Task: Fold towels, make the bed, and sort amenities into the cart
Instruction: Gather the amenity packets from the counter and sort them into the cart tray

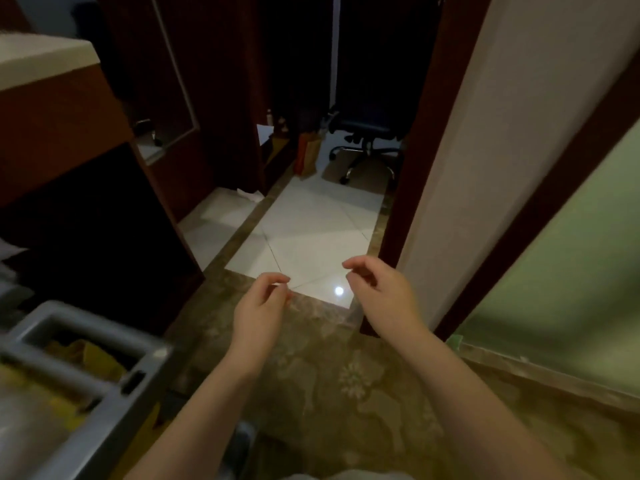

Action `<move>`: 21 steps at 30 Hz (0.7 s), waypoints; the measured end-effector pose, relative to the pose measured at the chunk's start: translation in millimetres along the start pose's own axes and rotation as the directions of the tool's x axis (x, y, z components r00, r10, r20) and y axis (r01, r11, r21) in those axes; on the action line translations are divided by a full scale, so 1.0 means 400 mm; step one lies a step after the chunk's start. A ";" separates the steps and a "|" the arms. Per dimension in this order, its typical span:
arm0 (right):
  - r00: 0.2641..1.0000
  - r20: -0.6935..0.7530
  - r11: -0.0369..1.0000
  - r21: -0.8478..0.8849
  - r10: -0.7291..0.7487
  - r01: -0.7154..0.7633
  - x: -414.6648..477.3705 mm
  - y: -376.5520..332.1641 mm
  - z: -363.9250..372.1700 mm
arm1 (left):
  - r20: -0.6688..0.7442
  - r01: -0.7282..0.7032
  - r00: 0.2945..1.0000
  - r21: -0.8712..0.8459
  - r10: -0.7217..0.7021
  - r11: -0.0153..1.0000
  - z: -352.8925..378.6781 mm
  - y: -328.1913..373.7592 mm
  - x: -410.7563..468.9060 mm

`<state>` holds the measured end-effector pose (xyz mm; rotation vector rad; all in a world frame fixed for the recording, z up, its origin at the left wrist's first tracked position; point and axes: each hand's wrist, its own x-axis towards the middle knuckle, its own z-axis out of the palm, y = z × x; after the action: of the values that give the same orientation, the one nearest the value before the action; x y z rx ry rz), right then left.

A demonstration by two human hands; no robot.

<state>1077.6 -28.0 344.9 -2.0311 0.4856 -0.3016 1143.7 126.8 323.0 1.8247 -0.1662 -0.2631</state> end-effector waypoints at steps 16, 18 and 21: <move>0.885 0.412 0.956 -0.091 -0.218 0.278 0.955 -0.006 0.192 | -0.504 0.182 0.859 0.145 -0.086 0.972 -0.008 0.047 0.682; 0.798 0.513 0.928 -0.011 -0.316 0.374 1.025 -0.129 0.289 | -0.637 0.250 0.761 0.115 -0.122 0.961 -0.082 0.029 0.698; 0.615 0.635 0.855 0.144 -0.466 0.499 1.068 -0.306 0.443 | -0.759 0.303 0.626 0.021 -0.182 0.953 -0.213 -0.017 0.701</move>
<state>1555.2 -33.3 371.2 -2.1190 -0.5246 0.1248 1436.4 138.0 311.8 1.9577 0.6797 0.3532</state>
